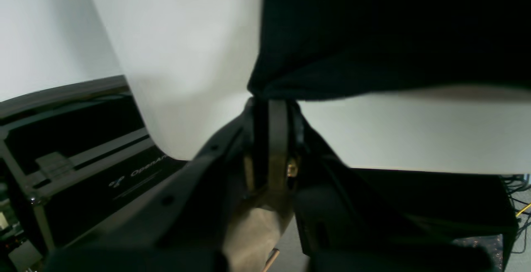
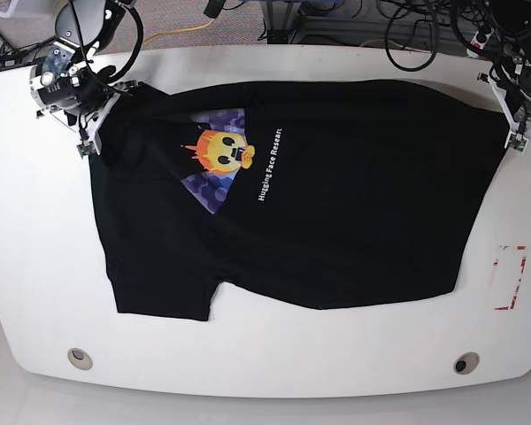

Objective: Fold the T-shirt properly
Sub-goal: 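Open both grippers and release the shirt's shoulder corners, then move the left gripper to the shirt's hem corner and grasp it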

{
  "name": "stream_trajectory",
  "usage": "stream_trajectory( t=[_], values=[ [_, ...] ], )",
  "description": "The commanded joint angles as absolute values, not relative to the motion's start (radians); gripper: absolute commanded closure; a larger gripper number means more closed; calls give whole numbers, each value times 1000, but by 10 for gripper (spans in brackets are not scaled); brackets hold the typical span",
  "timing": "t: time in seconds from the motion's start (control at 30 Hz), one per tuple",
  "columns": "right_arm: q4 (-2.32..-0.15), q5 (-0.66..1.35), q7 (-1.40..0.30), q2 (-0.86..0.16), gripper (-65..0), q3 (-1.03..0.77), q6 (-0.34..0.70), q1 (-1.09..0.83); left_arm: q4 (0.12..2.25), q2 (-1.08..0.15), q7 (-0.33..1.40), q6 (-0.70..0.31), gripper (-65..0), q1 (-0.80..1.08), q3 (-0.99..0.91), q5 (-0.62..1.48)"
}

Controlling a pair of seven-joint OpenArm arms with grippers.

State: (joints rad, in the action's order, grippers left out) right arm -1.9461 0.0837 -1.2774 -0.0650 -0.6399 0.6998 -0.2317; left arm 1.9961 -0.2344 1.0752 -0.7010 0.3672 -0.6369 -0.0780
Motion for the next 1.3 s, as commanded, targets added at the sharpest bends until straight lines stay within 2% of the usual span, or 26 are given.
stream_trajectory(
  t=[0.0, 0.03, 0.1, 0.17, 0.23, 0.33, 0.4, 0.53, 0.7, 0.97, 1.1, 1.27],
  values=[
    [-1966, 91, -1276, -68, -173, -690, 698, -228, 2008, -249, 1066, -698, 0, 364, -642, -85],
    [-1966, 116, -1277, -67, -258, -708, 698, -228, 1998, -249, 1066, -698, 0, 361, -639, -85],
    [-1968, 153, -1279, -70, -374, -723, 698, -229, 1986, -249, 1066, -698, -14, 360, -627, -87],
    [-1968, 217, -1280, -71, -517, -739, 698, -236, 1983, -252, 1066, -698, -97, 360, -598, -87],
    [-1968, 263, -1280, -71, -563, -753, 698, -245, 1985, -252, 1066, -698, -172, 360, -581, -87],
    [-1968, 349, -1311, -73, -531, -789, 698, -245, 1985, -254, 1066, -698, -306, 352, -547, -87],
    [-1968, 395, -1334, -85, -517, -803, 698, -242, 1988, -254, 1067, -698, -340, 334, -527, -87],
    [-1960, 473, -1339, -99, -510, -819, 698, -211, 1991, -254, 1069, -698, -344, 309, -524, -81],
    [-1957, 479, -1339, -101, -515, -817, 698, -128, 1992, -248, 1069, -698, -344, 240, -602, -81],
    [-1834, 481, -1396, -131, -517, -817, 698, 41, 1985, -228, 1069, -698, -344, 102, -684, -88],
    [-1701, 478, -1360, -140, -517, -816, 698, 114, 1983, -228, 1069, -698, -344, 48, -685, -90],
    [-1497, 478, -1294, -205, -510, -809, 698, 193, 1982, -223, 1069, -698, -344, 19, -684, -91]
  ],
)
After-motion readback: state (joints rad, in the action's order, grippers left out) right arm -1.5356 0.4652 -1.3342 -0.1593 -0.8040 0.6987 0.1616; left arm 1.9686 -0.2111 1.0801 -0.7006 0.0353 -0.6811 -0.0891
